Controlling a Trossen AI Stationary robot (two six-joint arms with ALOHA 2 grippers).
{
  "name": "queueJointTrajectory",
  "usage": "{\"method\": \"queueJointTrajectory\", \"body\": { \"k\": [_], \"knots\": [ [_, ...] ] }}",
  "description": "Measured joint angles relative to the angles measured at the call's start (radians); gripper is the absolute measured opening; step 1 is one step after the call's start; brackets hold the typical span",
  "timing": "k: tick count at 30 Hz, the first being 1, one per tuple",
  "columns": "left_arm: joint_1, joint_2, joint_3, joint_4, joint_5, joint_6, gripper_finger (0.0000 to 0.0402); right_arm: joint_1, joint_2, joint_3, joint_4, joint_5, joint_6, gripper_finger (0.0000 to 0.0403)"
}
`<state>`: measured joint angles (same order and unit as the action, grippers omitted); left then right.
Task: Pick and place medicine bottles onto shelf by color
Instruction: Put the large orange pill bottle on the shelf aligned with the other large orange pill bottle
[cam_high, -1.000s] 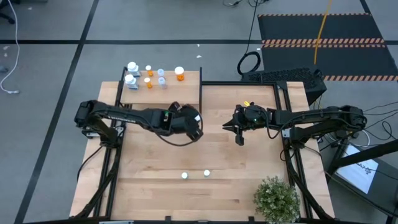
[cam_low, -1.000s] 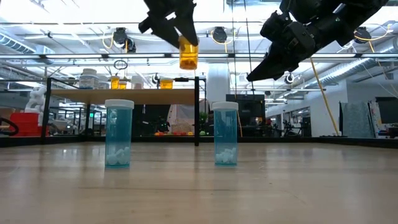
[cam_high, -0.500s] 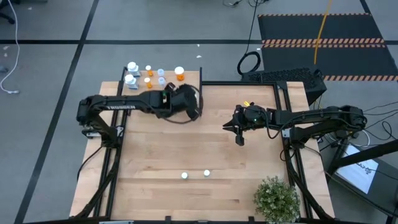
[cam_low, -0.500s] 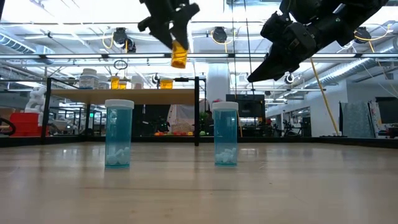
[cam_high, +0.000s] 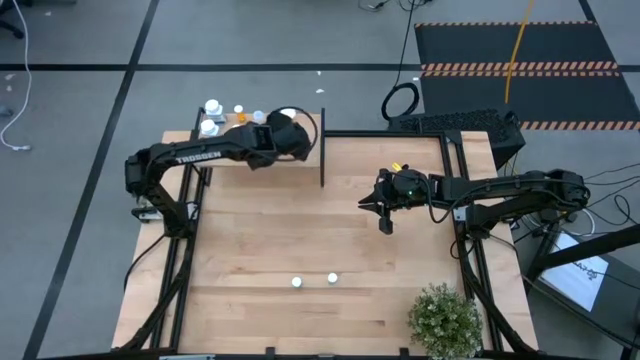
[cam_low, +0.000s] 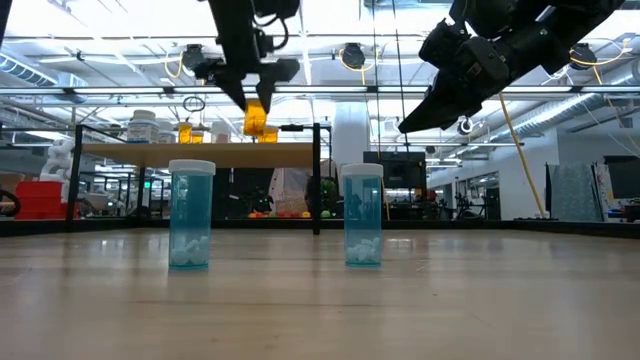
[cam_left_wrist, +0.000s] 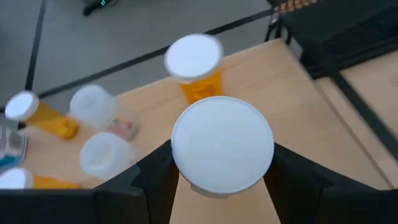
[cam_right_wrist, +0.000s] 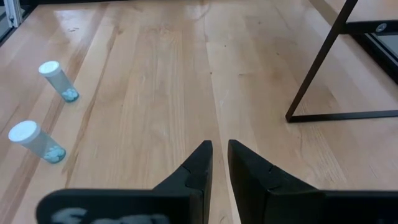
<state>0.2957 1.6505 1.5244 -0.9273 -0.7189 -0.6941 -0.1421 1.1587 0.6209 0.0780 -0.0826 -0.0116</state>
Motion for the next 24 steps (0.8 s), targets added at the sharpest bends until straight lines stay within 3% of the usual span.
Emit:
{"method": "queueJointTrajectory", "body": {
  "k": [5,24],
  "knots": [
    [0.017,0.0,-0.056,0.064,0.003,-0.034,0.0211,0.0,0.0,0.0,0.0,0.0,0.0,0.0048],
    [0.031,0.027,-0.057,0.073,0.003,-0.048,0.0211,0.0,0.0,0.0,-0.006,0.0,0.0,0.0048]
  ]
}}
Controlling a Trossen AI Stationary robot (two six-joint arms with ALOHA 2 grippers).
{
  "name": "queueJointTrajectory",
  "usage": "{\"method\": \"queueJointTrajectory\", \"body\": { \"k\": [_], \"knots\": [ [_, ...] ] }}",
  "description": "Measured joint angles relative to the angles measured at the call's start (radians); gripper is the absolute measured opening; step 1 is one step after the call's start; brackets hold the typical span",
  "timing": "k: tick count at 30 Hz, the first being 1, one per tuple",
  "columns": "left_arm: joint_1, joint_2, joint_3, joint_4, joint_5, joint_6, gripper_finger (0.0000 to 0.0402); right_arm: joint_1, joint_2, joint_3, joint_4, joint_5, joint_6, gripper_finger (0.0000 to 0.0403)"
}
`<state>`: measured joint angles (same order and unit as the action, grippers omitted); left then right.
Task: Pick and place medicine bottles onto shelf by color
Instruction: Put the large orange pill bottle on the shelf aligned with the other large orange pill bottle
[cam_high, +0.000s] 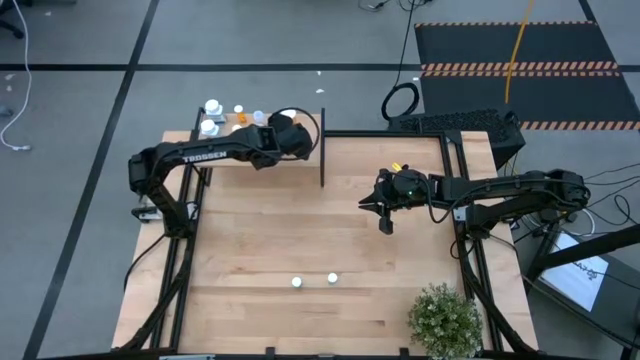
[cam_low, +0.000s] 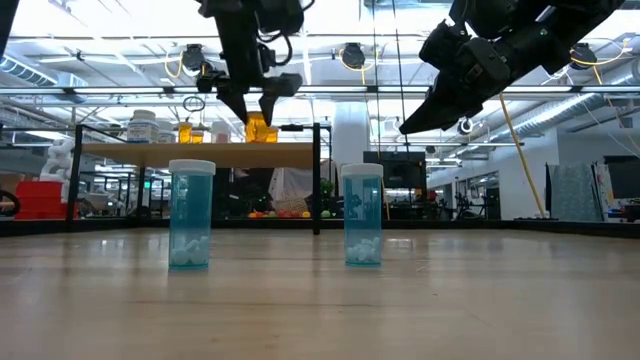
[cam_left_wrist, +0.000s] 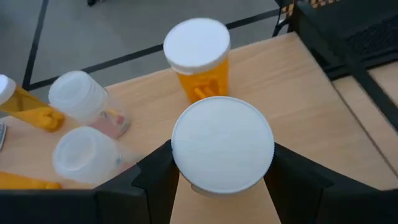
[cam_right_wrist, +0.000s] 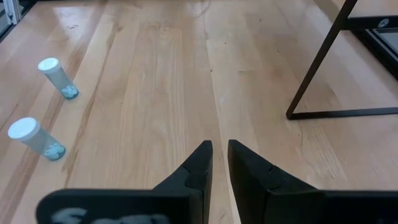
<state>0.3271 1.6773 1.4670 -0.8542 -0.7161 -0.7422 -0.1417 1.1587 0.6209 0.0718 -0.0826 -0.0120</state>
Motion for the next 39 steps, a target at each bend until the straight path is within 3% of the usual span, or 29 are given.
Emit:
{"method": "queueJointTrajectory", "body": {
  "k": [19,39],
  "knots": [
    [0.01,0.005,-0.001,-0.008,0.016,0.026,0.0213,0.0,0.0,0.0,-0.004,0.0,0.0,0.0048],
    [0.02,-0.006,0.0,-0.004,0.04,0.053,0.0264,0.0,0.0,0.0,-0.004,0.0,0.0,0.0048]
  ]
}}
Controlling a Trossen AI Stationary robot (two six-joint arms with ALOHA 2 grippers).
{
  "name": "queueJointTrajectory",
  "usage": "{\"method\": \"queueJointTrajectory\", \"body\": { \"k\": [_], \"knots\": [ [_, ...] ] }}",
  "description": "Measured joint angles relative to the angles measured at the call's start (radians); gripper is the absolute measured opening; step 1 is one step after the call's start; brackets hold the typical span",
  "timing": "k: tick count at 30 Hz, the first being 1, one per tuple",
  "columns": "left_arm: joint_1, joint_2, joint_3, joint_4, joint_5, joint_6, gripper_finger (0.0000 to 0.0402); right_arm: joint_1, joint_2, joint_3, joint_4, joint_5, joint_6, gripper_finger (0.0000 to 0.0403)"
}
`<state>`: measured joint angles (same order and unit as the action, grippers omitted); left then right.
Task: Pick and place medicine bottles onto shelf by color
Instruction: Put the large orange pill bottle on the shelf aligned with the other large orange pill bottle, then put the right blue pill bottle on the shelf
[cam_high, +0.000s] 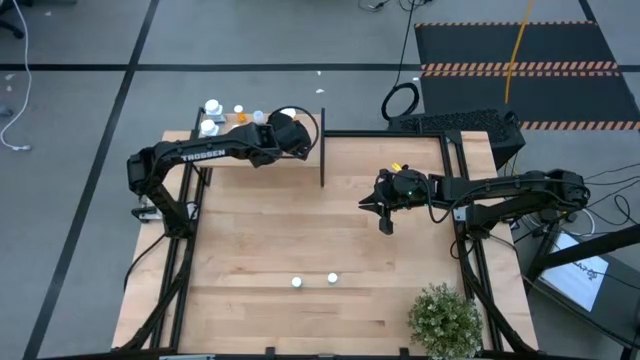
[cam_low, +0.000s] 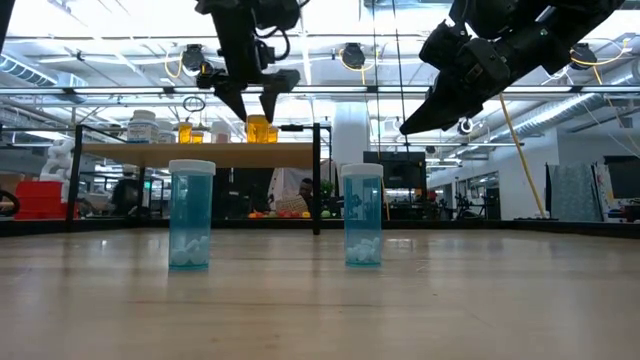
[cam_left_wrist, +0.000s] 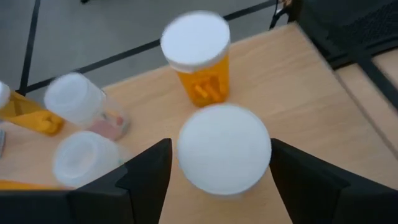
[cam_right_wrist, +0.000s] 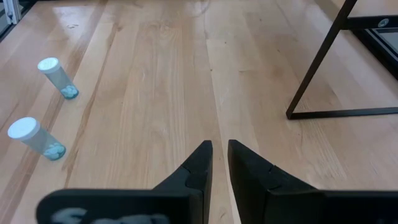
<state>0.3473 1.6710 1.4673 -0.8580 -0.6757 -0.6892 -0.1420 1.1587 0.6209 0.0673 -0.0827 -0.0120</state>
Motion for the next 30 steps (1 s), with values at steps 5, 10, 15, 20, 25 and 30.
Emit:
{"method": "queueJointTrajectory", "body": {
  "k": [5,10,15,20,25,30],
  "knots": [
    [-0.004,-0.033,0.0,0.044,-0.005,0.06,0.0264,0.0,0.0,0.0,-0.001,0.0,0.0,0.0048],
    [-0.039,-0.088,0.001,0.105,-0.005,0.151,0.0264,0.0,0.0,0.0,-0.013,0.0,0.0,0.0048],
    [-0.141,-0.148,0.001,0.128,-0.053,0.221,0.0264,0.0,0.0,0.0,-0.033,0.002,0.0,0.0048],
    [-0.316,-0.184,0.002,0.118,-0.175,0.252,0.0264,0.0,0.0,0.0,-0.04,0.003,0.021,0.0048],
    [-0.496,-0.187,0.001,0.109,-0.19,0.273,0.0264,0.0,0.0,0.0,-0.019,0.003,0.128,0.0048],
    [-0.656,-0.178,0.0,0.124,-0.227,0.269,0.0264,0.047,0.0,0.0,0.022,0.004,0.221,0.0048]
  ]
}}
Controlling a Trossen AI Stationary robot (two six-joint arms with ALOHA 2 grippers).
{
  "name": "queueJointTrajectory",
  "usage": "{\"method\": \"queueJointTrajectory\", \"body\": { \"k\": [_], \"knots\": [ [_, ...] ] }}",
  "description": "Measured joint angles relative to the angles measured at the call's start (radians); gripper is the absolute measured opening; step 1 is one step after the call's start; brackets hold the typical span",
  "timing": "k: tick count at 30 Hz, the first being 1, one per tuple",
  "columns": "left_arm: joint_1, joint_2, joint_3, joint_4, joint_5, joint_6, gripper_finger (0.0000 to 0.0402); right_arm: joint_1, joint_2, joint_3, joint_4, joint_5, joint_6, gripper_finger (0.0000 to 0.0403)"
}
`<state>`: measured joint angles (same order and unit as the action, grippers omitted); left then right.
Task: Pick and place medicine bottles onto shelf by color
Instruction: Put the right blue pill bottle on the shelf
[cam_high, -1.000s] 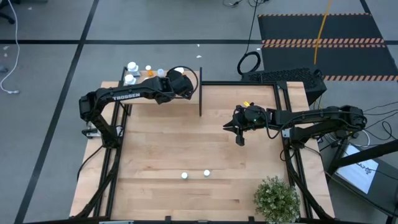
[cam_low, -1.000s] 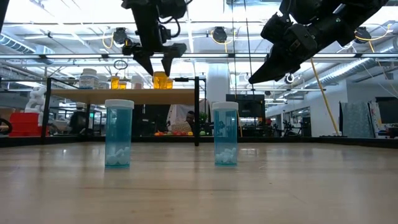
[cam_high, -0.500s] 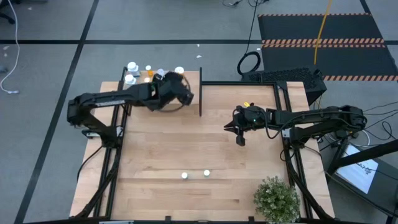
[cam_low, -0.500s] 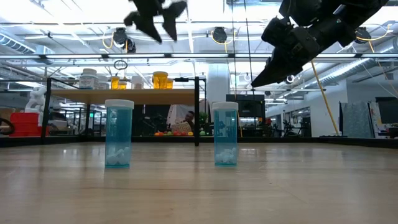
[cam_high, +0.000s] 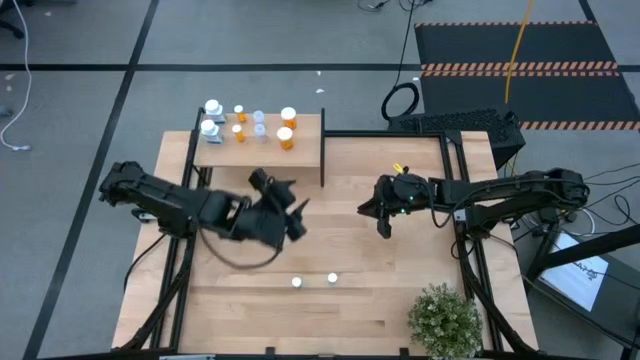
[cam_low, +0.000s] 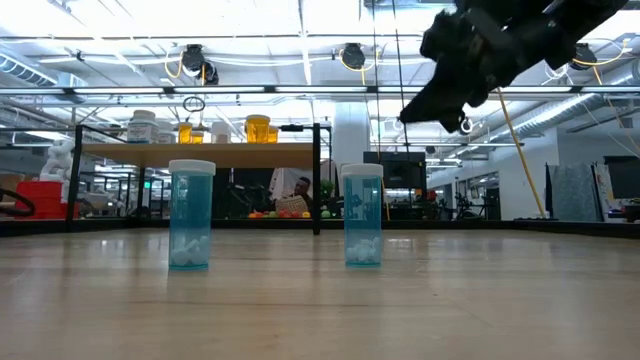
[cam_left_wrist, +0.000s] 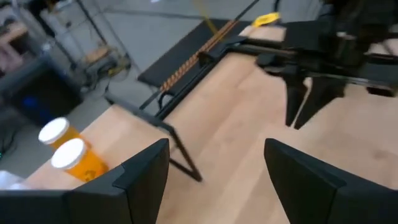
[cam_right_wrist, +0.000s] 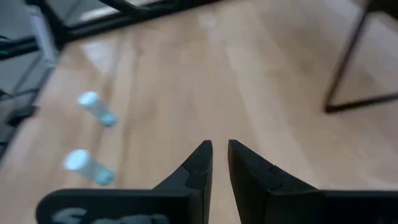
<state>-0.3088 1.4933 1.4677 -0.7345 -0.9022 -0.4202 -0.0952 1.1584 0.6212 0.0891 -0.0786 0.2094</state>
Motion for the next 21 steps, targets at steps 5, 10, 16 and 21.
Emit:
{"method": "queueJointTrajectory", "body": {
  "k": [5,10,16,21],
  "knots": [
    [-0.116,0.003,-0.027,0.055,-0.048,-0.011,0.0264,0.089,0.0,0.0,0.059,0.038,0.037,0.0048],
    [-0.207,0.007,-0.205,0.37,-0.032,0.07,0.0264,0.18,0.0,0.0,0.087,0.059,0.083,0.0048],
    [-0.255,0.014,-0.445,0.879,0.064,0.334,0.0264,0.309,0.008,0.0,0.165,0.234,0.099,0.0048],
    [-0.222,0.013,-0.505,0.978,0.157,0.404,0.0264,0.392,0.043,0.0,0.296,0.293,0.125,0.0048]
  ]
}}
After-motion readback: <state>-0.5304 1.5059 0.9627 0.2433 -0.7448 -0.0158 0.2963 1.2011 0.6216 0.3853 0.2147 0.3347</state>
